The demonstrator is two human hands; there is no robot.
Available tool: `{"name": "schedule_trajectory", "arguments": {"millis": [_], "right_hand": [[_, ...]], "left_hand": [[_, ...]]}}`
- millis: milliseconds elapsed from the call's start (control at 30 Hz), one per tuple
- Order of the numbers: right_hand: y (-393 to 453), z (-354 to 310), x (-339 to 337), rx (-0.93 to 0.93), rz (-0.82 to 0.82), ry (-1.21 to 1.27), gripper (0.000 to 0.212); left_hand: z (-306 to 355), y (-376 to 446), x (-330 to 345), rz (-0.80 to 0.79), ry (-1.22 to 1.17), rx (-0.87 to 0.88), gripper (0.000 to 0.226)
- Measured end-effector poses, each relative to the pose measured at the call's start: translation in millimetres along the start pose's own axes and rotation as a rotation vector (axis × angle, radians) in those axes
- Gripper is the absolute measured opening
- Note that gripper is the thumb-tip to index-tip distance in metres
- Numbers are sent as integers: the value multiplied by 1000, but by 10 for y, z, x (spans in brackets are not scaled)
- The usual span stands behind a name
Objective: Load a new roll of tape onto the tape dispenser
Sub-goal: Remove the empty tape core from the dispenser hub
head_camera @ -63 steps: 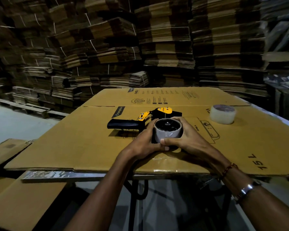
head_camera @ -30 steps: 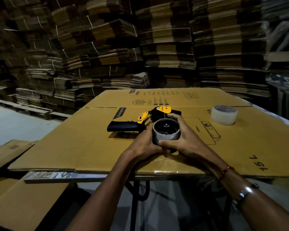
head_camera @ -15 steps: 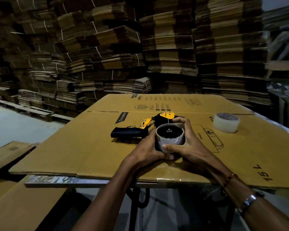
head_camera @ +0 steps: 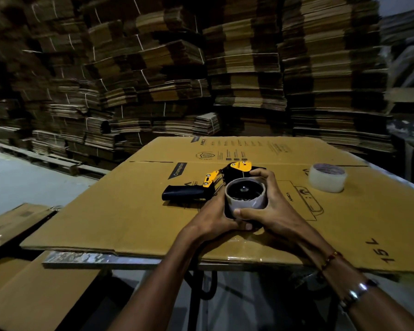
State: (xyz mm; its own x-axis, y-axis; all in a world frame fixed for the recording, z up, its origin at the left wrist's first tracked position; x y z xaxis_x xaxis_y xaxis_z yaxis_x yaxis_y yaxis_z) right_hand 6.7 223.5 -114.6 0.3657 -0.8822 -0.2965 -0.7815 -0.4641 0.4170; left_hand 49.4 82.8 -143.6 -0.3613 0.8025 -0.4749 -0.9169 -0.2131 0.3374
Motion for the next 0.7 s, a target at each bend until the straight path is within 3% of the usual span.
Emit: {"name": "schedule_trajectory", "arguments": {"millis": [100,300,700], "right_hand": [[-24,51,-23,73,6,80,93],[-64,107,-40,107,47,-29,119],[-22,63,-48,22,40,-24,108]], "left_hand": [[16,-13,5,-19,24,-5,102],[42,-40,47,-29,79,7,102],[6,-5,34,-12,2,-26,103]]}}
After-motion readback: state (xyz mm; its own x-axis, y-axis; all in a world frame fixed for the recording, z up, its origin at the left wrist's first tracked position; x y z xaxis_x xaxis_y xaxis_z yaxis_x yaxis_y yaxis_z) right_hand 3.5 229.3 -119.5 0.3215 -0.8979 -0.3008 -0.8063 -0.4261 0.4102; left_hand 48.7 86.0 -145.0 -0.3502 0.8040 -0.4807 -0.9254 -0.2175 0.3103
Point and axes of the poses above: each hand's wrist, its own y-axis towards the middle knuckle, its own x-axis out of the palm, z = x × y, the point moved 6 cm from there along y, towards the middle knuckle, and after that the axes turned 12 degrees about z, right-handed, at the moved point
